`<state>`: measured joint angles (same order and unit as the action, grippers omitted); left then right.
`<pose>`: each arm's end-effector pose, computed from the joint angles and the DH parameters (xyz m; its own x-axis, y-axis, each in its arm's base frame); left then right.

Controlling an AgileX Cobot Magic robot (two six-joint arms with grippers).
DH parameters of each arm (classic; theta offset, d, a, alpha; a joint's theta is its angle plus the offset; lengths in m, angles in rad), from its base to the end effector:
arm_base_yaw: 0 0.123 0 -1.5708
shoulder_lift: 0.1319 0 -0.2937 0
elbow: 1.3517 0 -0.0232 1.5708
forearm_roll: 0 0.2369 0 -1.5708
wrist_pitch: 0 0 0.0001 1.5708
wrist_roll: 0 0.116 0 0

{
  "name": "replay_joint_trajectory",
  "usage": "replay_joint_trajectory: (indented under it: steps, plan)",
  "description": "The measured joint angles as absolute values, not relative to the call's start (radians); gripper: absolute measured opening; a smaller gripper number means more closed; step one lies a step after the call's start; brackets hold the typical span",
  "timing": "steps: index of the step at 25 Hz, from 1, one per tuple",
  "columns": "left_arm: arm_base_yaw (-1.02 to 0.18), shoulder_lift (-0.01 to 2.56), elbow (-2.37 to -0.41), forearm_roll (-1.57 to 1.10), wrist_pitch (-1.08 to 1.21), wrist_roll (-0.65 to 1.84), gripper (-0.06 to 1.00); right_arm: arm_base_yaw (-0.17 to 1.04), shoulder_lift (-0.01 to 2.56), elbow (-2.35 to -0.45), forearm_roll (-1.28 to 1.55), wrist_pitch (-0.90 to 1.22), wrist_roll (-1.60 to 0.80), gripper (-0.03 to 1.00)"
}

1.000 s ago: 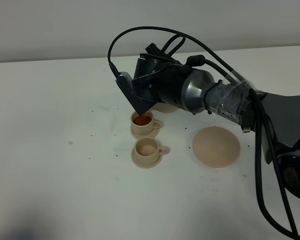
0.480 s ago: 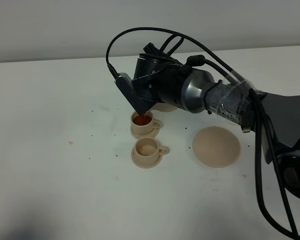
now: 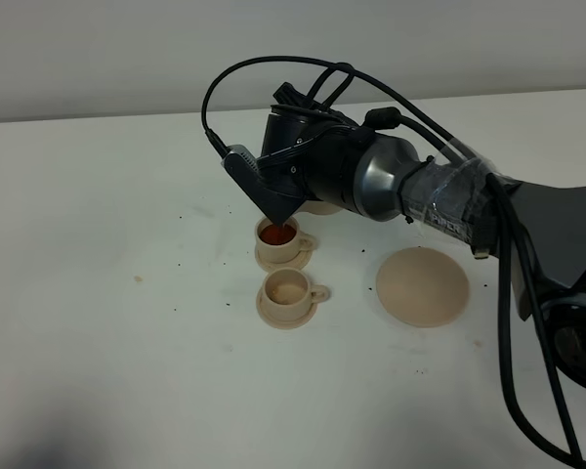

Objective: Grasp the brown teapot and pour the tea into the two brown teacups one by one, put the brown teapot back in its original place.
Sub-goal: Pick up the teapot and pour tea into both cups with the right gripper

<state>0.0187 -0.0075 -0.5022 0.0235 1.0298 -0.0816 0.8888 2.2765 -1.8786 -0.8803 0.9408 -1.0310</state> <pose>-0.0033 0.0023 0.2631 -0.4157 -0.0772 -0.9062 -0.0660 0.9963 -0.0546 0.3698 0.3407 0.1915 0.4464 -0.6873 0.5730 -0.5061 -0.7220 -0.4718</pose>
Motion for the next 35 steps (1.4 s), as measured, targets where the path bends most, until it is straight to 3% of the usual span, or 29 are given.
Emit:
replay_joint_trajectory:
  steps: [35]
  plan:
    - [0.019,-0.007,-0.502,0.023,1.03,-0.082,0.32,0.889,2.276,-1.879,-0.817,0.928,-0.98,0.11]
